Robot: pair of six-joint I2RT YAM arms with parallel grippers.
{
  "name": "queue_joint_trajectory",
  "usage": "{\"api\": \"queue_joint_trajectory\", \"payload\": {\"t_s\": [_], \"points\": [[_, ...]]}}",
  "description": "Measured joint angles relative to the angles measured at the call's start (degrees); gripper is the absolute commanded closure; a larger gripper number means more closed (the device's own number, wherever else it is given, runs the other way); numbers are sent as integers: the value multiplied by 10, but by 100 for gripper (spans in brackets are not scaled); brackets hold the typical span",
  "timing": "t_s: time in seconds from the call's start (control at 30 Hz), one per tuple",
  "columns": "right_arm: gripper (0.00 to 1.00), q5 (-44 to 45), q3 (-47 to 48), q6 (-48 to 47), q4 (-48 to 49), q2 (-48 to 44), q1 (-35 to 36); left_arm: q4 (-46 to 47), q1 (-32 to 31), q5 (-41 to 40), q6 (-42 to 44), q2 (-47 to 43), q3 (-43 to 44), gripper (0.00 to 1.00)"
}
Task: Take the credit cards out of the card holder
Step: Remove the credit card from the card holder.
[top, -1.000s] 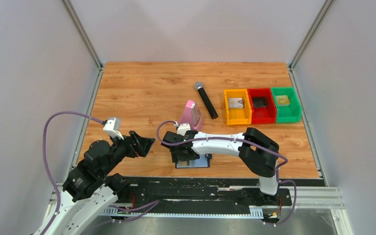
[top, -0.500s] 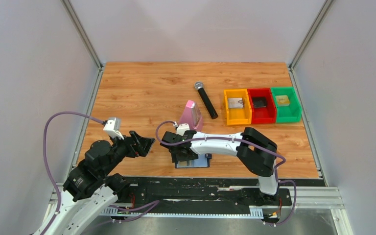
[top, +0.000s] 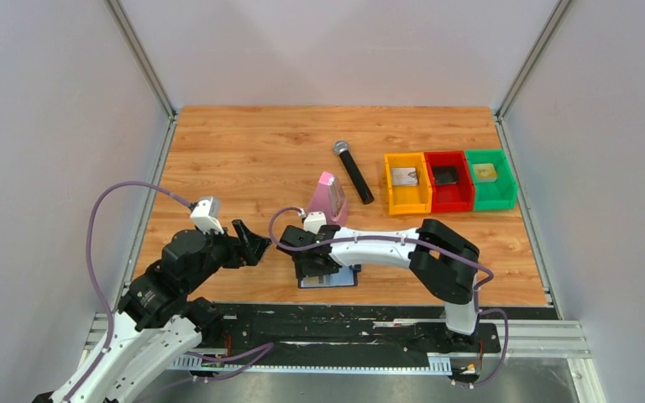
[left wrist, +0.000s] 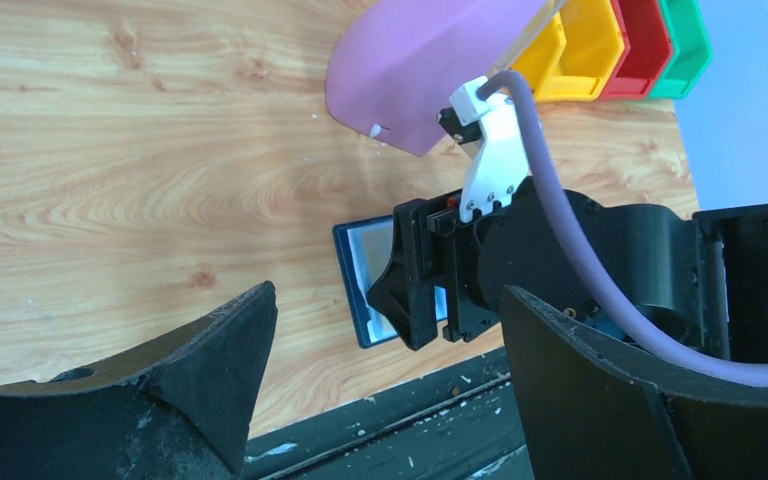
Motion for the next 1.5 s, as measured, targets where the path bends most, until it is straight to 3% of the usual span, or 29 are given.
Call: {"api": "queue_joint_trajectory", "payload": {"t_s": [0.6, 1.27, 1.5], "points": [[48, -56, -102, -2, 128, -71, -15, -13, 0, 42, -88, 57, -43, 25], [46, -204, -281, -2, 356, -179, -64, 112, 0, 144, -119, 202, -111, 64], [46, -249, -319, -2, 417, -200, -82, 163, 8, 167, -119, 259, -120, 72]]}}
